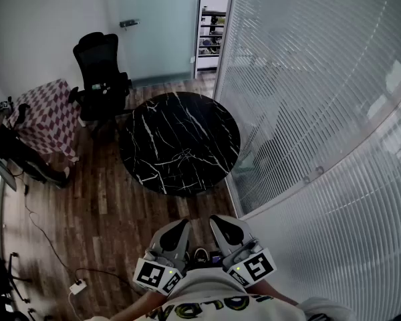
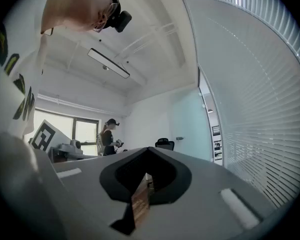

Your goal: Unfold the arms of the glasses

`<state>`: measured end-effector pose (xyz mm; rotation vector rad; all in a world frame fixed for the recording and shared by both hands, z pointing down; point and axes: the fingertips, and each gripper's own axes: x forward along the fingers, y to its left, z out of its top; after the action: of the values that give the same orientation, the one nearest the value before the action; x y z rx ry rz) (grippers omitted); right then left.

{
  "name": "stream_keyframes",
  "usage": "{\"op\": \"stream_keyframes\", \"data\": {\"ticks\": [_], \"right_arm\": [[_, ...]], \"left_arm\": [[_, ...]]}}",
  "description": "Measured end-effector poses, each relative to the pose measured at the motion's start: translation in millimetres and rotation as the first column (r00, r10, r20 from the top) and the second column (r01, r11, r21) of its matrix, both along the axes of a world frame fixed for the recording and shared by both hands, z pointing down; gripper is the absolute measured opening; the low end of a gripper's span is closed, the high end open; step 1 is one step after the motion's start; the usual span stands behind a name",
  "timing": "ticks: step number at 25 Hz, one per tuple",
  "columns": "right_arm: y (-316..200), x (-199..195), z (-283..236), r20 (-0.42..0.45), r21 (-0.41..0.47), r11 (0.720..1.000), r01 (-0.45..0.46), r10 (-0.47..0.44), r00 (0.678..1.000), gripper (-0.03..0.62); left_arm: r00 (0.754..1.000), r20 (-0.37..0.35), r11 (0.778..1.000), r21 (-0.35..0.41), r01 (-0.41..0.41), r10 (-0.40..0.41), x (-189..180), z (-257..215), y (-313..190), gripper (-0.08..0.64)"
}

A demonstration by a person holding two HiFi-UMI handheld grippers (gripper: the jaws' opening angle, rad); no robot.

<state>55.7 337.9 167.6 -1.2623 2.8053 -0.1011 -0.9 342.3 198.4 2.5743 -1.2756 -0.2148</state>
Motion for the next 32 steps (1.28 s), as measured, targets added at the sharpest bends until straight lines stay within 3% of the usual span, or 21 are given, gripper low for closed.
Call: {"op": "stream_keyframes", "data": {"ticks": [11, 23, 32], "right_arm": [[-8, 17, -4, 0.005, 0.03, 1.0, -0.004, 0.004, 1.0, 0.003], [-25, 57, 10, 0.013, -0.005, 1.0, -0.016, 0.016, 1.0, 0.002], [-40, 53, 19, -0.008, -0.036, 0.998, 0.049, -0.049, 0.999, 0.002]], "left_arm": [[1.0, 0.009, 1.0, -0.009, -0.012, 0.012, 18, 1, -9, 0.003], [1.0, 0.02, 1.0, -0.018, 0.006, -0.006, 53, 9, -19, 0.003], [0.999, 0.014, 0.997, -0.054, 0.045, -0.045, 58, 21, -38, 0.003]]}}
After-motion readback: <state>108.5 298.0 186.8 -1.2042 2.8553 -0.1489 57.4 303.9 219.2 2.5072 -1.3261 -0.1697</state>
